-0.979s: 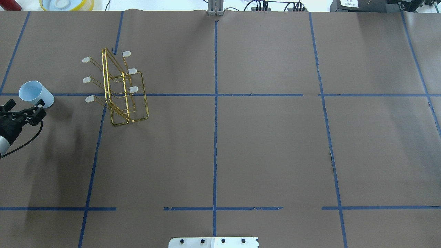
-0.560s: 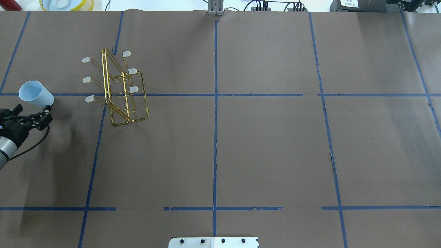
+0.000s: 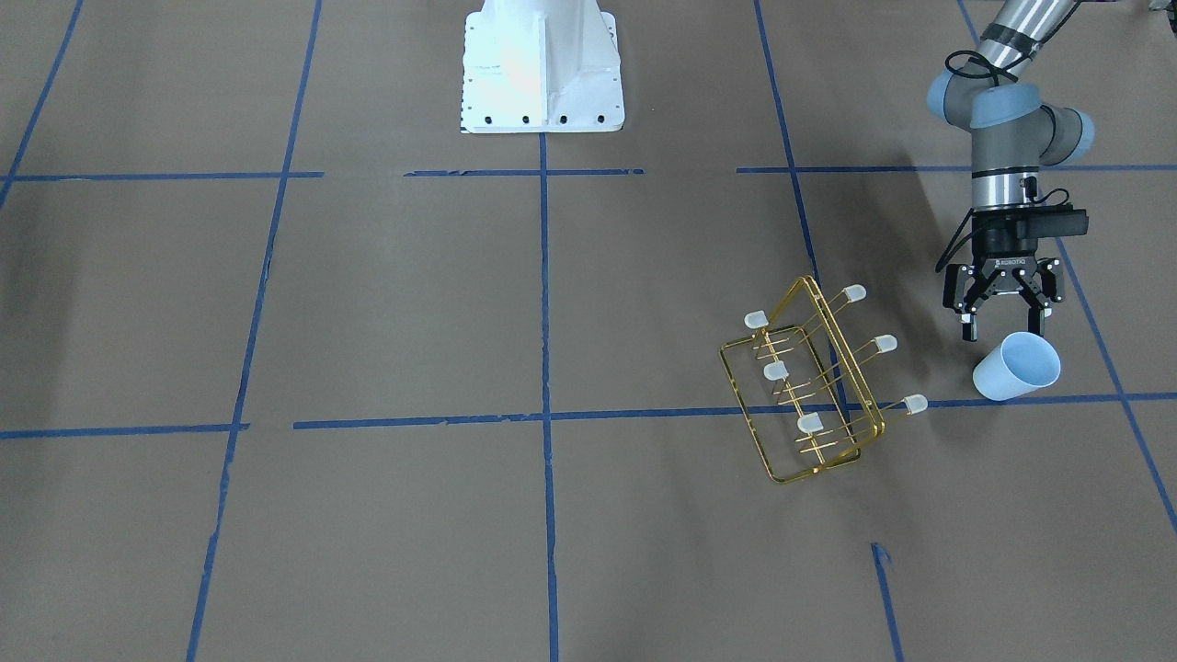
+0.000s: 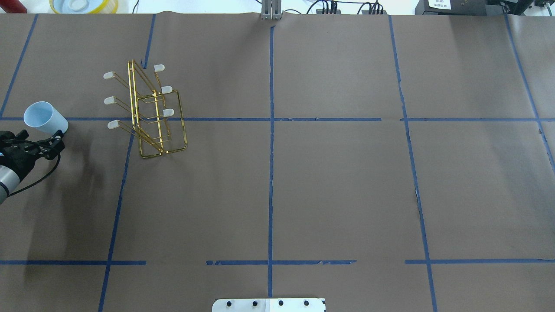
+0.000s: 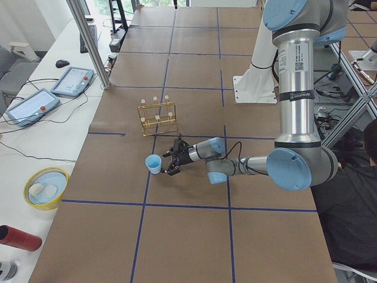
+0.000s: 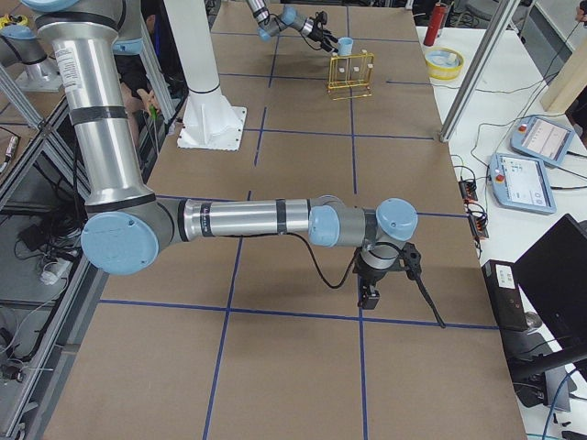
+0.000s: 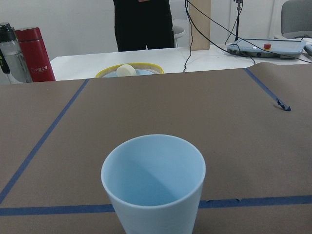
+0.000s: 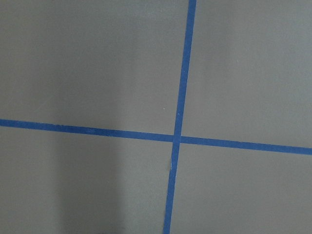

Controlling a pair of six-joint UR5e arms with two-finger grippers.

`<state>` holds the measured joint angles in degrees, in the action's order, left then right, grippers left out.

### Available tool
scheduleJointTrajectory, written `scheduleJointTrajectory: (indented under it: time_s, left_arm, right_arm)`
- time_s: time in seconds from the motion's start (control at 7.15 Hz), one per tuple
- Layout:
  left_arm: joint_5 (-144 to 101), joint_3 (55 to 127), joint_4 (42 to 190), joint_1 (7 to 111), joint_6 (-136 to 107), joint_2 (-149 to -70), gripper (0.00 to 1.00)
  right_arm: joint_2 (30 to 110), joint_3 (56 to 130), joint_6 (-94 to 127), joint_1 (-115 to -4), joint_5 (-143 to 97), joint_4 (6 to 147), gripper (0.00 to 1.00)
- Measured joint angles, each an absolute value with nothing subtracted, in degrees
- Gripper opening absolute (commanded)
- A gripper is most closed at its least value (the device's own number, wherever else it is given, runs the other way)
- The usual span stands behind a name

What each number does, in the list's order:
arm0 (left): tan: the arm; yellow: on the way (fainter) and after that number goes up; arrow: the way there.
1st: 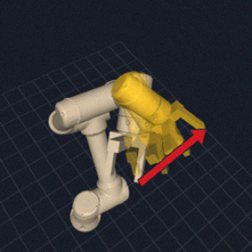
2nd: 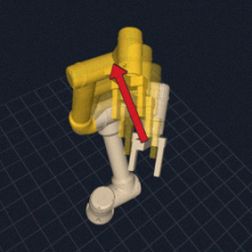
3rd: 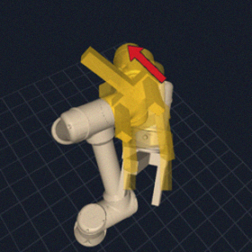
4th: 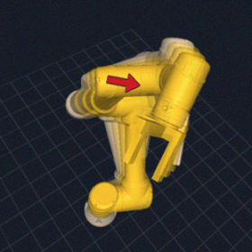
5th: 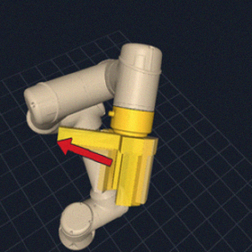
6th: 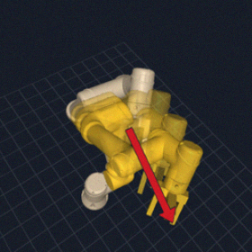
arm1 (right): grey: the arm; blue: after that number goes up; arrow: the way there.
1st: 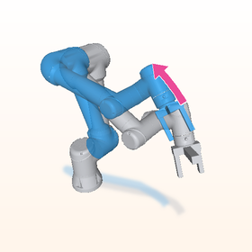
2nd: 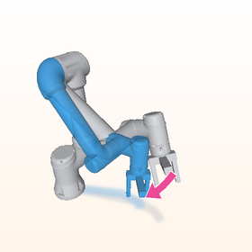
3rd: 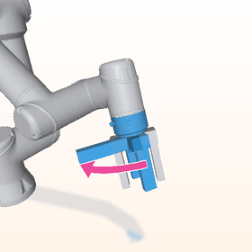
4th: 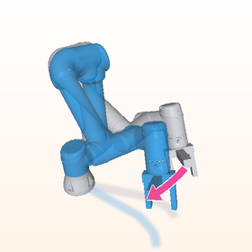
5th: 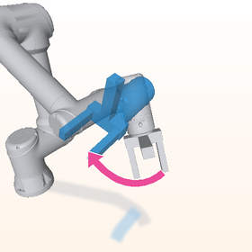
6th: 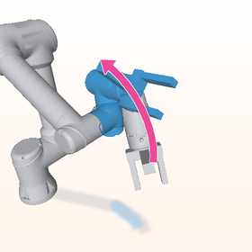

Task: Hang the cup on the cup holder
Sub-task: 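Lift the light blue cup with the left gripper off the table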

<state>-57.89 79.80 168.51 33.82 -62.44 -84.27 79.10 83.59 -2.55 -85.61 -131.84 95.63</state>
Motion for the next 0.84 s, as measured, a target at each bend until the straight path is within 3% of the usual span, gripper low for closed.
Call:
scheduleJointTrajectory:
  time_s: [0.84]
  left_arm:
    - [-60.51, 71.73, 168.48, 39.27, -62.34, -91.63, 0.98]
  right_arm:
    - [79.1, 83.59, -2.55, -85.6, -131.84, 95.62, 1.0]
